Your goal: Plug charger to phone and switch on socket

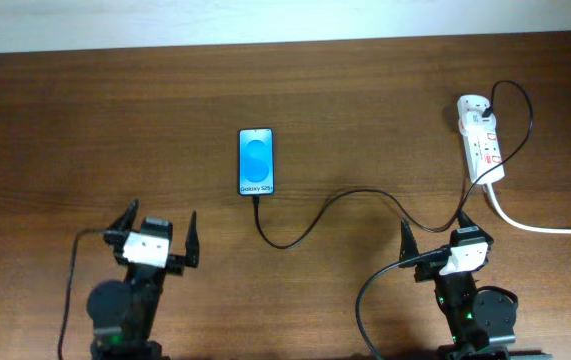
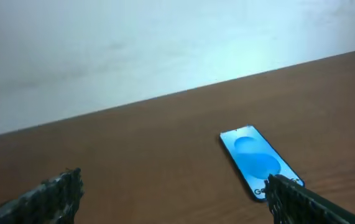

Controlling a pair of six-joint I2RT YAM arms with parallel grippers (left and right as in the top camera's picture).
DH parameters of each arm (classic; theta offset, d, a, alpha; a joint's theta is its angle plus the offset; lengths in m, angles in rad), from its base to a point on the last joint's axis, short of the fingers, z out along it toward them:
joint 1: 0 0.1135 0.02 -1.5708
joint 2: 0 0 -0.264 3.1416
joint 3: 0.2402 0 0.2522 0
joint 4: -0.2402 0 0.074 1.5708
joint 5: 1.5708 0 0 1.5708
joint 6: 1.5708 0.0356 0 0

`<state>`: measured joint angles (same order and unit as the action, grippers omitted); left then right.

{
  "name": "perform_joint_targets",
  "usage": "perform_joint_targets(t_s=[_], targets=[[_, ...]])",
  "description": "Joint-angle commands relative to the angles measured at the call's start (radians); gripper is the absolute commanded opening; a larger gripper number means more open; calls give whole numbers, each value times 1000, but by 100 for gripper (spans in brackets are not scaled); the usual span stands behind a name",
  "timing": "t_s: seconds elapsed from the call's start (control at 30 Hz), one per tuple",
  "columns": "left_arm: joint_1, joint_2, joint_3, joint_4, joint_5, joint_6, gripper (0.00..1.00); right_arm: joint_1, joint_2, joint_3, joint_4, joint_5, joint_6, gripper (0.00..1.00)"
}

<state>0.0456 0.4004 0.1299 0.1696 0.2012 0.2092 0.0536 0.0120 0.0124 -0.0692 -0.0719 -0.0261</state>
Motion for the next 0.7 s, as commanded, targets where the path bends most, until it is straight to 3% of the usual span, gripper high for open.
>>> perform_joint_targets(t_s=[0.0,0.17,0.3,0.67], targets=[[3,-182,-109,10,-35,32,99,6,-8,-7,-2,-5,7,98],[0,-371,-121,-238,-68,32,99,6,-8,-7,-2,-5,8,98],[-58,-396,-121,-239,-71,32,99,6,-8,-7,-2,-5,8,98],[-63,-395,-121,-239,-71,32,99,6,-8,-7,-2,-5,7,98]])
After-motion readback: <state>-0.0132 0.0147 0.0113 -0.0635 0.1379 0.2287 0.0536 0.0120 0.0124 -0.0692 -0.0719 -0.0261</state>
